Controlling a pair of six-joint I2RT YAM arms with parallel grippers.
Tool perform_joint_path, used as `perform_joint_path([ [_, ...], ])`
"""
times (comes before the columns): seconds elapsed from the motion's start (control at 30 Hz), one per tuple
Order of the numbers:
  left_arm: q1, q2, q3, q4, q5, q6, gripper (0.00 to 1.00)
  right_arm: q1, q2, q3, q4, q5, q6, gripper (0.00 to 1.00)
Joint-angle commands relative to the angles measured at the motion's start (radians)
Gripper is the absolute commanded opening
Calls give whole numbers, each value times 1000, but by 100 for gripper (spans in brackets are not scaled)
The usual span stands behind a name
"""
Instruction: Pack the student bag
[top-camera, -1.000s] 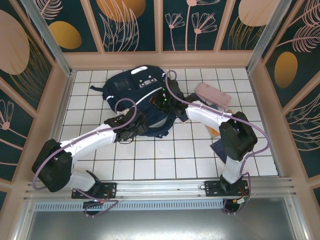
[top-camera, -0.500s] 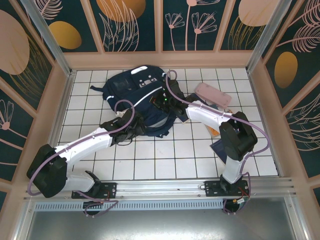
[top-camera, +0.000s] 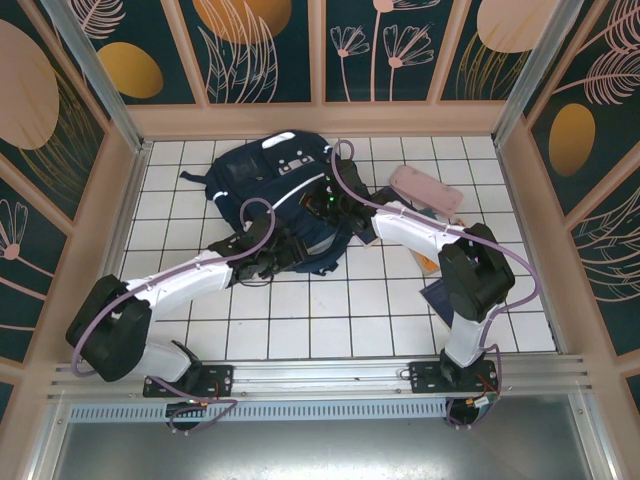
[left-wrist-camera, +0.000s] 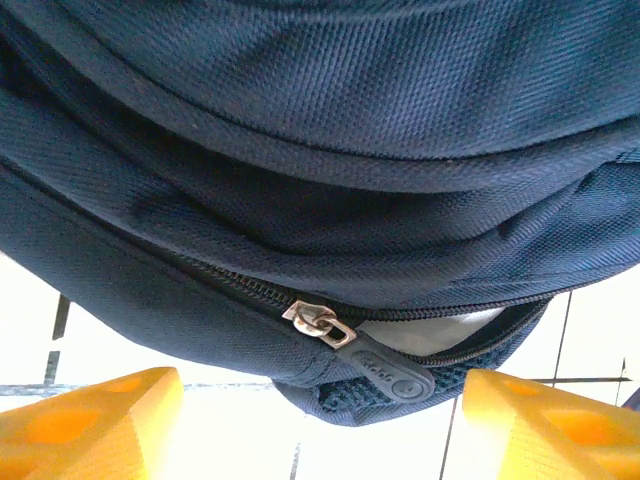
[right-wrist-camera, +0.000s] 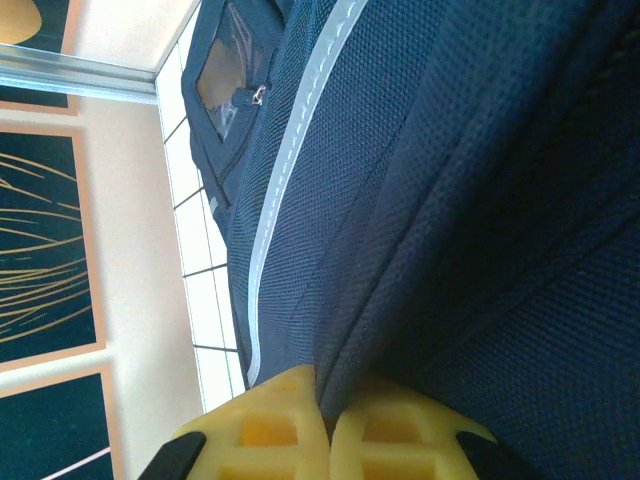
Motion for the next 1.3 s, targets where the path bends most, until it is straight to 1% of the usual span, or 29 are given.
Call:
perform_joint_path([
  [0.0,-8,42,23,41,37,-43,74,-4,-54,15,73,-3,-31,0],
  [0.1,-8,74,52,-4,14,-36,75,-4,-55,14,70,-3,-33,0],
  [0.23,-8,72,59,-86,-65,-50,68,-4,-57,12,66,0,-36,0],
  [0.33,-8,42,38,-94,-78,-59,65,-4,-56,12,68,0,-36,0],
  [0.4,-8,22,25,-87,-72,-62,62,-5,-55,13,70,0,-34,0],
  [0.5,-8,0,11,-74,-67,-60,53,-4,-52,14,71,1,-34,0],
  [0.67,-9,-11,6,-58,-56,-42,36,-4,-49,17,69,0,-34,0],
  [0.73,-8,-7,9,-62,-56,-25,33,-4,-49,16,69,0,-33,0],
  [0.8,-8,-1,16,-81,-71,12,33,-4,-50,17,66,2,-32,0],
  [0.93,-8,6,45,-146,-122,190,41,-4,-52,14,63,3,-32,0],
  [1.03,-9,-11,30,-125,-130,299,42,-4,-52,14,61,4,-33,0],
  [1.17,-8,-12,-10,-44,-60,354,40,-4,-51,15,62,6,-30,0],
  [1.27,-8,9,-10,-25,-55,368,37,-4,-52,13,62,6,-28,0],
])
